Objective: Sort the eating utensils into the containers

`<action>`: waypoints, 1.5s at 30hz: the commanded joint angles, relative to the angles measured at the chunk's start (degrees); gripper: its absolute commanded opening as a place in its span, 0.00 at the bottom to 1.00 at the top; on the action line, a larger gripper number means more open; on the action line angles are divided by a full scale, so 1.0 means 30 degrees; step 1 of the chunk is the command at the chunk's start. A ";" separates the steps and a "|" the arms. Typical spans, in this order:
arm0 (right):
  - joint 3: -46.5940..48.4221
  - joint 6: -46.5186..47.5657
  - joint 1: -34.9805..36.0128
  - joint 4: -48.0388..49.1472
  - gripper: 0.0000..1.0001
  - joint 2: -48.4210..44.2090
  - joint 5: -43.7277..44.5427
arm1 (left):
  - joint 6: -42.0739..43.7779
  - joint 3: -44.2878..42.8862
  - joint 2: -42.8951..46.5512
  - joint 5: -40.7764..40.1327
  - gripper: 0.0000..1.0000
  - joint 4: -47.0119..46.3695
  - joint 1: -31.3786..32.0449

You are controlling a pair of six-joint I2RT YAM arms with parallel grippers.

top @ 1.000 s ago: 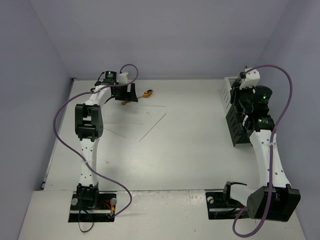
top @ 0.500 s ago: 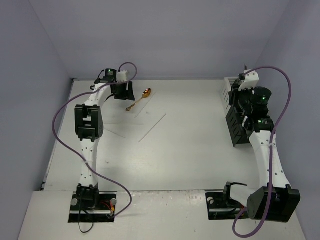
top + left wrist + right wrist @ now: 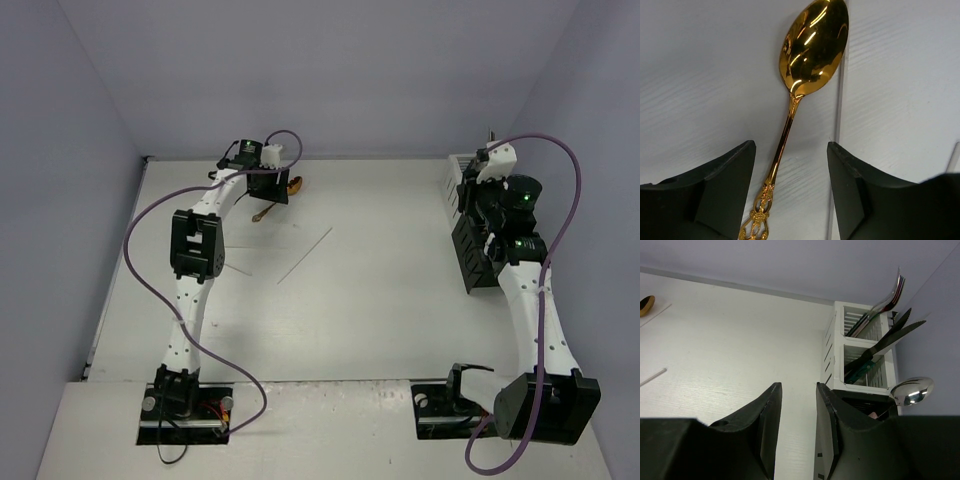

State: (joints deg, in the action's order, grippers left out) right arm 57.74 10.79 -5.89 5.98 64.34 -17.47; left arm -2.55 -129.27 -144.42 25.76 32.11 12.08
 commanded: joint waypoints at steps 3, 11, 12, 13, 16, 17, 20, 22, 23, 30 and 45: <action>0.0316 0.0155 0.0088 0.1278 0.31 -0.0410 -0.0298 | 0.1405 0.0022 0.0588 -0.2154 0.50 0.0517 -0.0080; 0.0316 0.0155 0.0088 0.1259 0.30 -0.0517 -0.0357 | 0.2401 -0.0258 0.0522 -0.4978 0.35 0.2034 0.0220; 0.0292 0.0167 0.0088 0.1259 0.30 -0.0560 -0.0357 | 0.2576 -0.0213 0.0515 -0.5245 0.35 0.2296 0.0301; 0.0273 0.0224 0.0088 0.1259 0.30 -0.0580 -0.0357 | 0.2824 -0.0099 0.0572 -0.5381 0.35 0.2413 0.0397; 0.0267 0.0271 0.0088 0.1259 0.30 -0.0586 -0.0328 | 0.3339 0.0729 0.0971 -0.5827 0.34 0.2507 0.0837; 0.0267 0.0254 0.0088 0.1259 0.30 -0.0568 -0.0346 | 0.3377 0.0942 0.1078 -0.5671 0.34 0.2490 0.0926; 0.0267 0.0213 0.0088 0.1259 0.30 -0.0557 -0.0383 | 0.3344 0.1386 0.1288 -0.4908 0.34 0.2561 0.1093; 0.0267 0.0213 0.0088 0.1259 0.30 -0.0586 -0.0386 | 0.3341 0.1450 0.1197 -0.4262 0.32 0.2663 0.1130; 0.0271 0.0217 0.0088 0.1259 0.30 -0.0590 -0.0386 | 0.3416 0.1375 0.1090 -0.3898 0.31 0.2748 0.1134; 0.0451 0.0157 0.0097 0.1268 0.29 -0.0665 -0.0817 | 0.3529 0.1015 0.0974 -0.2500 0.05 0.3524 0.1188; 0.2292 -0.3670 0.3421 0.1318 0.28 0.0414 -0.1969 | 0.1057 0.3770 0.7382 0.1155 0.00 0.1829 0.0427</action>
State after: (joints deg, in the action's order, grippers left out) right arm 59.81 5.29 -0.22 5.72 64.12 -22.04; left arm 3.20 -118.44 -135.38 23.65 38.94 14.42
